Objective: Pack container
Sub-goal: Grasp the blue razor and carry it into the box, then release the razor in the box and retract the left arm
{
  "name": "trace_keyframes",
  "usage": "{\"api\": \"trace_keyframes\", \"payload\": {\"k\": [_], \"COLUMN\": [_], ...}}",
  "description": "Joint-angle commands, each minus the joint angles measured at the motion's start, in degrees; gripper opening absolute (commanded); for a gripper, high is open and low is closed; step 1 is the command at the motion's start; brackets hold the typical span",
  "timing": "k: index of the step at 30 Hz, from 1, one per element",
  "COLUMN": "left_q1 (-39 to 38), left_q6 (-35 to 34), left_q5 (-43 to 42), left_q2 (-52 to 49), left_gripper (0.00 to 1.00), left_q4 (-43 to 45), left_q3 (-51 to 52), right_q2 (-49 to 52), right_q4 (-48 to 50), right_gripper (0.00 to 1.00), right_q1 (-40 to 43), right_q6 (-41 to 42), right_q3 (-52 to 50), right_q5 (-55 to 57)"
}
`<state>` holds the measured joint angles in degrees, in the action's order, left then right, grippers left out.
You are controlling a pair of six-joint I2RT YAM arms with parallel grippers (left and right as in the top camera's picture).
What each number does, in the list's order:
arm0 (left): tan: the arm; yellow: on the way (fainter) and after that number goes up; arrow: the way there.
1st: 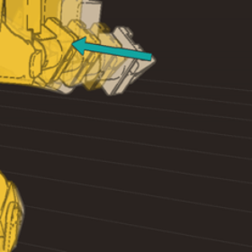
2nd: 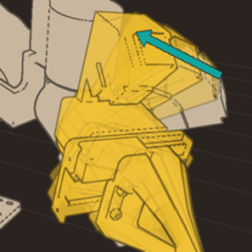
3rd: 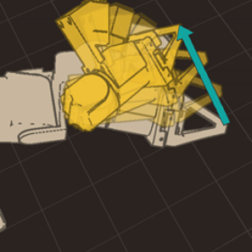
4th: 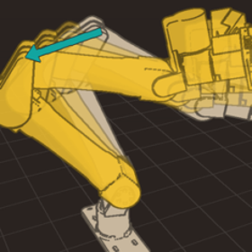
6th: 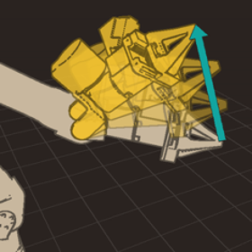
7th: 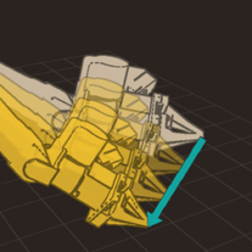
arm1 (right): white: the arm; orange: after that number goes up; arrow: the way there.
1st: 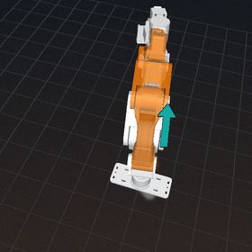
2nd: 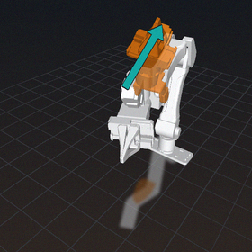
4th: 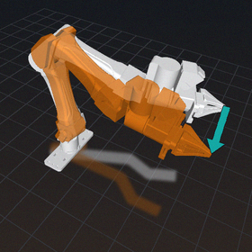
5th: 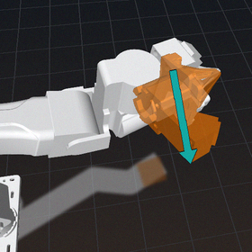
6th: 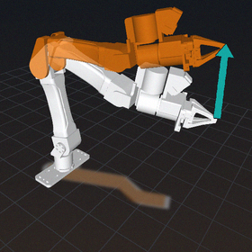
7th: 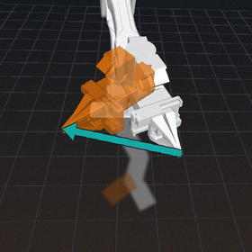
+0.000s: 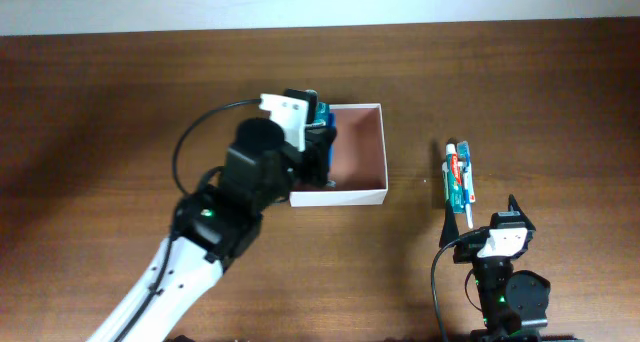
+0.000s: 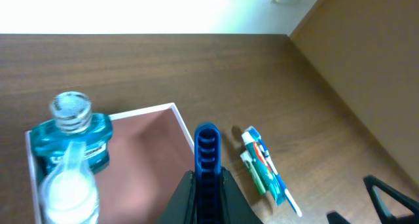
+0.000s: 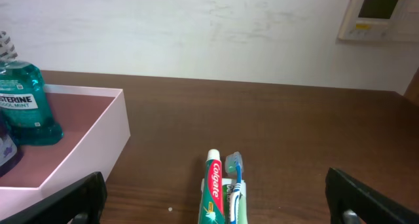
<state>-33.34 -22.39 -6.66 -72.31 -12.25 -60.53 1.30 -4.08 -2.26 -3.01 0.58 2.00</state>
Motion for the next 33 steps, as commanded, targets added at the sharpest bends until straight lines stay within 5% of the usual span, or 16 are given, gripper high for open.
{"api": "trace_keyframes", "payload": {"k": [1,12,19,28,33], "left_q1": [-5.0,-8.2,-8.2,-6.3,-0.2], "left_q6": [-2.7,-2.7,-1.8,3.1,3.2], "left_q5": [11.2,16.0,13.4,13.5,20.7], "left_q2": [-5.0,-15.8,-14.6,-3.9,6.2], "left_gripper": [0.01,0.02,0.6,0.62,0.63], "left_q4": [2.7,8.9,9.2,8.3,1.1], "left_q3": [-0.4,-0.4,-0.7,-0.7,-0.7], "right_q2": [-0.1,-0.1,-0.1,-0.1,-0.1], "right_q4": [-0.5,-0.5,-0.5,-0.5,-0.5], "right_gripper": [0.99,0.99,0.99,0.99,0.99], "right_q1": [0.4,0.4,0.4,0.4,0.4], "right_q6": [0.0,0.0,0.0,0.0,0.0], "right_q3": [-0.3,-0.3,-0.3,-0.3,-0.3], "right_q5": [-0.1,-0.1,-0.1,-0.1,-0.1]}}
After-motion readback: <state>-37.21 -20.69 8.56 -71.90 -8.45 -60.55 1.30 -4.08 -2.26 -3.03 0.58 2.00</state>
